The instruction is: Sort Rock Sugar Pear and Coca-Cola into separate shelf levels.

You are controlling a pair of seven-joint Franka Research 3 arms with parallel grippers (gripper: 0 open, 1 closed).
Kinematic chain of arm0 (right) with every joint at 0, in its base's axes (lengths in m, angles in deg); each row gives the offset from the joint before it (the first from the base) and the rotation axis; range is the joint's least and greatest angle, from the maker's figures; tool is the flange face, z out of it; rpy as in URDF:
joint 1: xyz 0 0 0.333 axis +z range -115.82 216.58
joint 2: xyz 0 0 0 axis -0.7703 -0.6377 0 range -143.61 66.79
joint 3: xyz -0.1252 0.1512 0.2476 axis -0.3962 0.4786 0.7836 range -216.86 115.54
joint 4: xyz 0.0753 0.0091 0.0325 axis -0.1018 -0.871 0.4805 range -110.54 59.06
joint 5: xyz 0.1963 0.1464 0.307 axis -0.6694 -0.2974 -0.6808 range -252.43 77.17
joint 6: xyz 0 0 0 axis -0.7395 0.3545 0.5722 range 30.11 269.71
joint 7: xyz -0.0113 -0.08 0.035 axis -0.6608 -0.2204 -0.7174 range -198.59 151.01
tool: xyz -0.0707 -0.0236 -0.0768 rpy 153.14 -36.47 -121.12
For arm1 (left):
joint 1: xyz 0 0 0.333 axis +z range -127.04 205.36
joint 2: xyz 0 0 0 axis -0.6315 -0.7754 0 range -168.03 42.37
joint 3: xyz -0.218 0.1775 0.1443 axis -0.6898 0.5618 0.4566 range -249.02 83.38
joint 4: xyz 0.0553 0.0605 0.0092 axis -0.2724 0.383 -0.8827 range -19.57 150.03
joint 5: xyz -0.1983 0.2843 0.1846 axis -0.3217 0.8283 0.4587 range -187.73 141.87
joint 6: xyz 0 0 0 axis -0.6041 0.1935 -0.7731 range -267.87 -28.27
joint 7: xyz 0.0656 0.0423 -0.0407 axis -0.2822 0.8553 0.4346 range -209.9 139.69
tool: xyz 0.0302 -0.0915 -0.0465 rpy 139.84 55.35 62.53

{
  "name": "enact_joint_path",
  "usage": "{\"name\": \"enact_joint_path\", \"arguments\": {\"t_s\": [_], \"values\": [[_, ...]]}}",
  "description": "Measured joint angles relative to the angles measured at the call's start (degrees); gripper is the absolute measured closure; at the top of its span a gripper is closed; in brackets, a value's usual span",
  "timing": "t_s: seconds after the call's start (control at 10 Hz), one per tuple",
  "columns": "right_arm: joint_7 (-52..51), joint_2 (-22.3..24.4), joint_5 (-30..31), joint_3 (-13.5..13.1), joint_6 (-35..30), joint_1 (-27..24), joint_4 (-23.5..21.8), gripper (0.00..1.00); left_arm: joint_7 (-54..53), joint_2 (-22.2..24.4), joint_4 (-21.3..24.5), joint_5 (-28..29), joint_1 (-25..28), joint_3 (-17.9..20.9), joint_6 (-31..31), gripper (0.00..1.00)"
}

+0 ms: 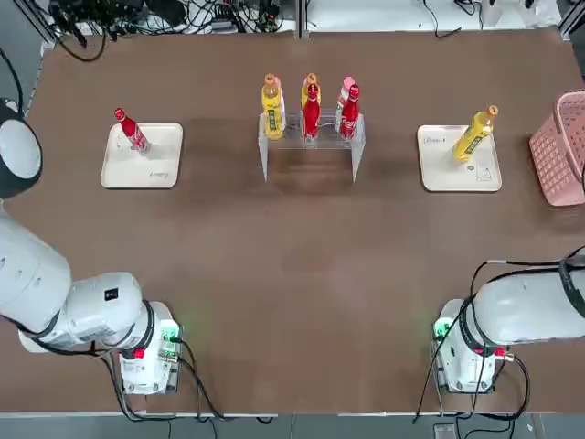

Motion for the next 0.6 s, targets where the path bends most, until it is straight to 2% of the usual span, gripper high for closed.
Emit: {"name": "enact_joint_path", "arguments": {"t_s": [0.4, 0.5, 0.6], "values": [[-0.82, -0.17, 0.00, -0.11, 2.83, -2.79, -8.41, 0.03, -0.58, 0.03, 11.49, 2.56, 0.85, -0.01, -11.85, 0.00], [-2.07, -0.18, 0.00, -0.12, 3.23, -3.39, -10.39, 0.11, -0.56, 0.03, 14.18, 3.41, 1.06, -0.01, -14.30, 0.03], [-3.60, -0.05, 0.00, -0.15, 4.71, -4.29, -12.74, 0.12, -0.56, 0.02, 16.66, 3.69, 1.18, -0.01, -16.99, 0.04]]}}
